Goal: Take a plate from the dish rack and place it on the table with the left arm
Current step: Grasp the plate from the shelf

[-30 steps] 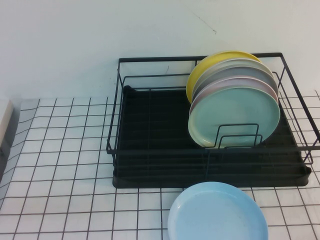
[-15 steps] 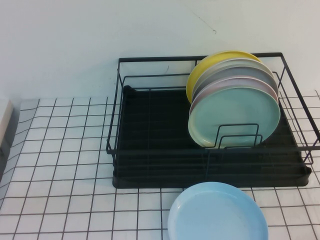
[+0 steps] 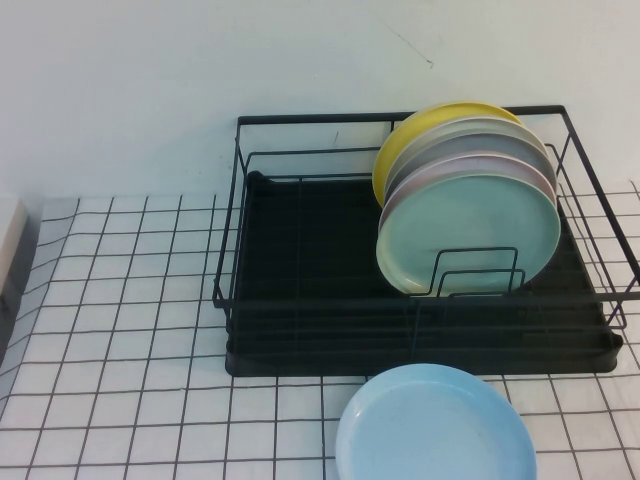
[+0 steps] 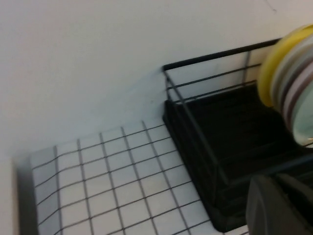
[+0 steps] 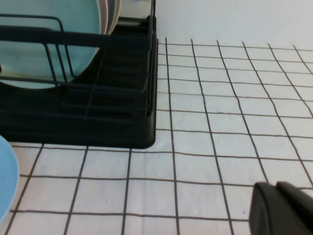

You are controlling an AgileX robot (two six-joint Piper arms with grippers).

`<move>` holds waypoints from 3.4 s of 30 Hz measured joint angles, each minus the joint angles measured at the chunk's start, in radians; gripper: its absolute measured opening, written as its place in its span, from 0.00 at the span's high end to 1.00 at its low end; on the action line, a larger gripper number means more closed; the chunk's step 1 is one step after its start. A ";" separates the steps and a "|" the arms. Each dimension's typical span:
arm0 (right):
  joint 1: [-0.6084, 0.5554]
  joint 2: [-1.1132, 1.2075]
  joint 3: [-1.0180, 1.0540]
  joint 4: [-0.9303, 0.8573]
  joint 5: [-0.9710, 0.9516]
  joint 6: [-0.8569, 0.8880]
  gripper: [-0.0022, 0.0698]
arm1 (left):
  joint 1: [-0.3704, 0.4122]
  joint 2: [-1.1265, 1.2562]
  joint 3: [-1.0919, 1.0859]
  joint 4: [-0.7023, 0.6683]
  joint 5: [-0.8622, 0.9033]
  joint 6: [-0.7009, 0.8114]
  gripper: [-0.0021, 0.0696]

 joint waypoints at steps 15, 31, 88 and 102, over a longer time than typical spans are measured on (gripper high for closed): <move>0.000 0.000 0.000 0.000 0.000 0.000 0.97 | -0.057 0.644 -0.353 -0.718 0.031 0.848 0.98; 0.000 0.000 0.000 0.000 0.000 0.000 0.97 | -0.525 1.091 -0.527 -0.525 -0.334 1.038 0.39; 0.000 0.000 0.000 0.000 0.000 0.000 0.97 | -0.678 1.344 -0.555 -0.715 -0.758 1.262 0.52; 0.000 0.000 0.000 0.000 0.000 0.000 0.97 | -0.678 1.382 -0.580 -0.709 -0.762 1.265 0.68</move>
